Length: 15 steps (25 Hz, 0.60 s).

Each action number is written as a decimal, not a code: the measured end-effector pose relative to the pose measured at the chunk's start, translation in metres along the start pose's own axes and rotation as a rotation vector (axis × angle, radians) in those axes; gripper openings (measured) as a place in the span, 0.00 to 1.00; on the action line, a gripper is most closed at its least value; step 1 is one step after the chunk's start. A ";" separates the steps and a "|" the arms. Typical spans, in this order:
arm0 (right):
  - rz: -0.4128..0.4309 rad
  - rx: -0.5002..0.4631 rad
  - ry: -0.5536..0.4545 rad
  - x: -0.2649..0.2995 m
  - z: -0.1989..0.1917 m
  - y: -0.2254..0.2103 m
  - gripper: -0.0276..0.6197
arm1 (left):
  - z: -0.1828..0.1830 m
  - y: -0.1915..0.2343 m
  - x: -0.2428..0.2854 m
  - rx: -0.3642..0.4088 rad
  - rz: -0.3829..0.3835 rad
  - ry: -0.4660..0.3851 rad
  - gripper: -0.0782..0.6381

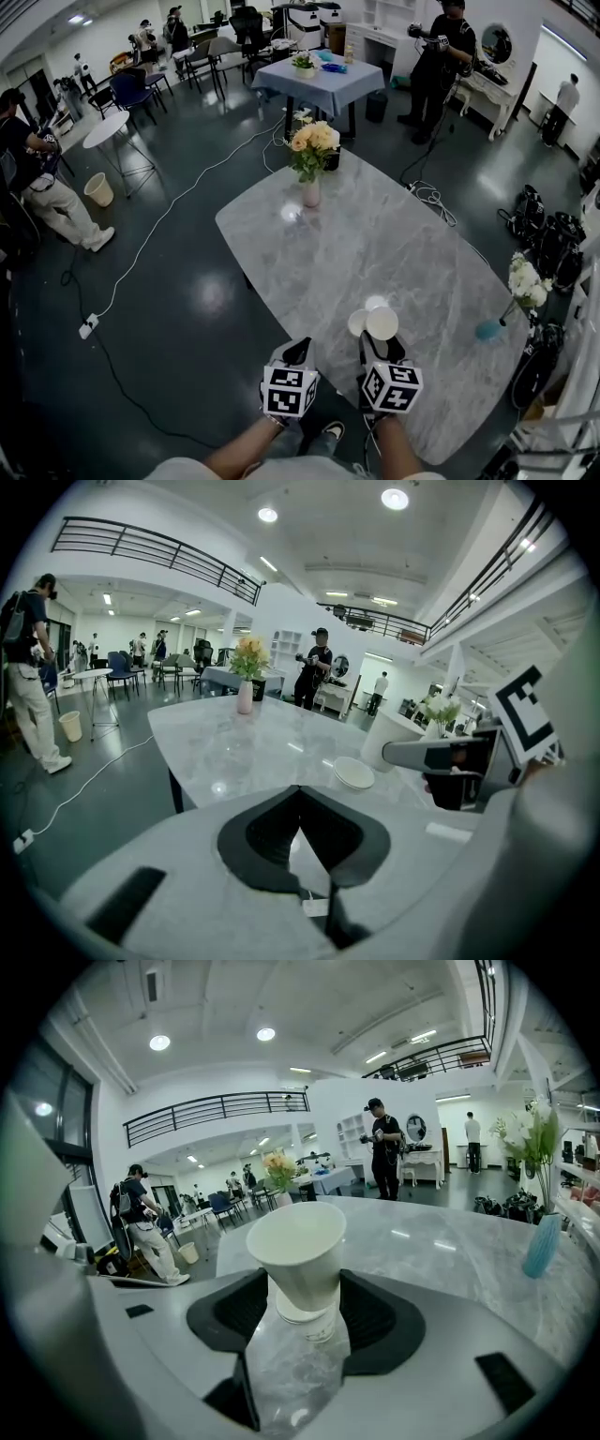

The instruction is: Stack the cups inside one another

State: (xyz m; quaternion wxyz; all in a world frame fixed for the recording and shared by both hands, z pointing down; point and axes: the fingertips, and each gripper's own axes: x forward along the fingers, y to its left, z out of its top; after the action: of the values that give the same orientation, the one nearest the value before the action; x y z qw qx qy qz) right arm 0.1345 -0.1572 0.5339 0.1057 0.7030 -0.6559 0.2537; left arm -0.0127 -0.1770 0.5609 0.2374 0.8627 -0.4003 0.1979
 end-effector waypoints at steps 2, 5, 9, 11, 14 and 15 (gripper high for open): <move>0.006 0.001 0.009 0.005 -0.001 0.004 0.38 | -0.001 0.004 0.002 -0.003 0.002 0.009 0.10; 0.014 0.002 0.026 0.011 -0.007 0.009 0.38 | -0.007 0.009 0.005 -0.009 0.005 0.028 0.10; 0.016 -0.001 0.043 0.017 -0.012 0.015 0.38 | -0.013 0.017 0.006 -0.015 0.006 0.048 0.10; 0.013 -0.002 0.052 0.019 -0.014 0.017 0.38 | -0.015 0.020 0.007 -0.018 0.005 0.057 0.10; 0.007 -0.002 0.060 0.020 -0.018 0.016 0.38 | -0.020 0.021 0.009 -0.020 0.003 0.067 0.10; 0.005 -0.002 0.061 0.021 -0.019 0.015 0.38 | -0.021 0.022 0.010 -0.021 0.002 0.070 0.10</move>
State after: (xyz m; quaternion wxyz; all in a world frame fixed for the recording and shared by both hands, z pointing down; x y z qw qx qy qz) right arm 0.1160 -0.1683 0.5575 0.1260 0.6933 -0.6543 0.2746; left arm -0.0268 -0.1836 0.5888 0.2599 0.8524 -0.3945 0.2240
